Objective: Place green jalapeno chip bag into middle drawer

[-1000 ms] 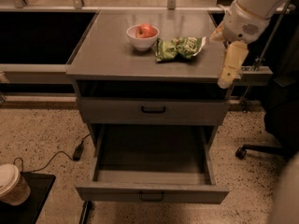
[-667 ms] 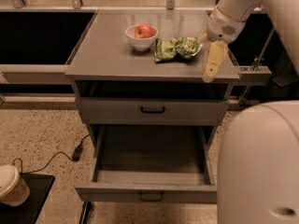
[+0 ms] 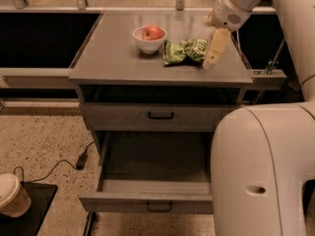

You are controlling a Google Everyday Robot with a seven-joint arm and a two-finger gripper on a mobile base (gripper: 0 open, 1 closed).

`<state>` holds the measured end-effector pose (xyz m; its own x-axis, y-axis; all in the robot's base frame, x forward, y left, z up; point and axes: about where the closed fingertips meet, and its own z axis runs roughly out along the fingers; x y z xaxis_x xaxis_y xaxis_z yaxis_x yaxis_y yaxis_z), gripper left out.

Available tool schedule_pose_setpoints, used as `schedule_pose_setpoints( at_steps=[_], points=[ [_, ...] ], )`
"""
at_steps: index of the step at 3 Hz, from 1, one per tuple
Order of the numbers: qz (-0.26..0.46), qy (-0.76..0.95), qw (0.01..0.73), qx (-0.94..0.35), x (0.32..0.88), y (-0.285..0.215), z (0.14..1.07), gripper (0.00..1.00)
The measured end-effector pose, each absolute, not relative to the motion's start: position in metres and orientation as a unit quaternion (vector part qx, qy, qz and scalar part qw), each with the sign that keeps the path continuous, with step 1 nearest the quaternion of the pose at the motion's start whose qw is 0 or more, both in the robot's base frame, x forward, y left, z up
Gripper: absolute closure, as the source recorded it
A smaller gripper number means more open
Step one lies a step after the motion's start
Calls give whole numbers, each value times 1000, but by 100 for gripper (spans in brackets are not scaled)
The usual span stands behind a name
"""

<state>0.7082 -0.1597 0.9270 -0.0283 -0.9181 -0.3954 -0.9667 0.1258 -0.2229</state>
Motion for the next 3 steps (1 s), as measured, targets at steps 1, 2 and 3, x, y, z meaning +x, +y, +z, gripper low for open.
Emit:
schedule_pose_setpoints(
  at_steps=[1,2,3],
  points=[
    [53,715,227,-659,708,-160,927,0],
    [44,693,242,-678,720,-145,932,0],
    [26,670,244,-701,737,-122,933,0]
  ],
)
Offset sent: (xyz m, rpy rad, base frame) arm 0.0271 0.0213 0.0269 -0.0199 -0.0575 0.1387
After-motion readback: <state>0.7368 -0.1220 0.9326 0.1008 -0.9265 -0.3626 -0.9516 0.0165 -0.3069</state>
